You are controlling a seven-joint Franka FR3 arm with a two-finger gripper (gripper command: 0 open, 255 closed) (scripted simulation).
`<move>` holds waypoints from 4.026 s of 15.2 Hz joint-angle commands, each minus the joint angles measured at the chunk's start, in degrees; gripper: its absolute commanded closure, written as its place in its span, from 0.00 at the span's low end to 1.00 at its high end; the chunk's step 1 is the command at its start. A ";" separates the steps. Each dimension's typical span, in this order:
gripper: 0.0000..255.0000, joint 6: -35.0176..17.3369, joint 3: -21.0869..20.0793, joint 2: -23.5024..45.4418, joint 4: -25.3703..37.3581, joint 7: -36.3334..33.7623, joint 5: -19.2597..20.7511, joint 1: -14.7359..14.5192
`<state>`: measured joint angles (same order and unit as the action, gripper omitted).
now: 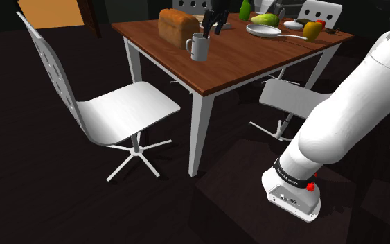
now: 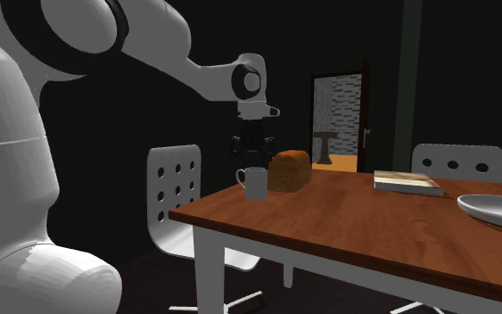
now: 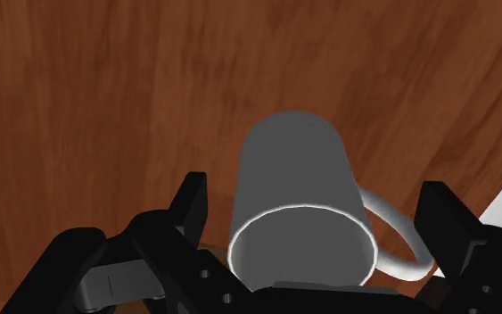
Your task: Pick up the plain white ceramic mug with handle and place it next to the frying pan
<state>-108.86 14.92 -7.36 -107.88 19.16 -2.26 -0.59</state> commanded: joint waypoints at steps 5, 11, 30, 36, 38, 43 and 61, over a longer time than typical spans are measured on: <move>0.00 0.12 2.02 10.94 10.88 5.16 -4.15 1.32; 0.00 -4.17 1.86 11.88 7.48 5.46 -4.58 1.21; 1.00 -3.83 1.86 11.94 7.88 5.41 -4.58 1.21; 1.00 0.77 1.94 11.95 12.50 5.00 -4.41 1.29; 1.00 2.34 1.97 12.06 14.18 4.89 -4.40 1.34; 1.00 6.35 2.06 12.61 18.72 4.66 -4.48 1.49; 1.00 22.92 2.68 18.78 41.15 4.37 -6.53 3.22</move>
<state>-87.15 17.56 10.89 -68.42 23.55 -8.59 2.46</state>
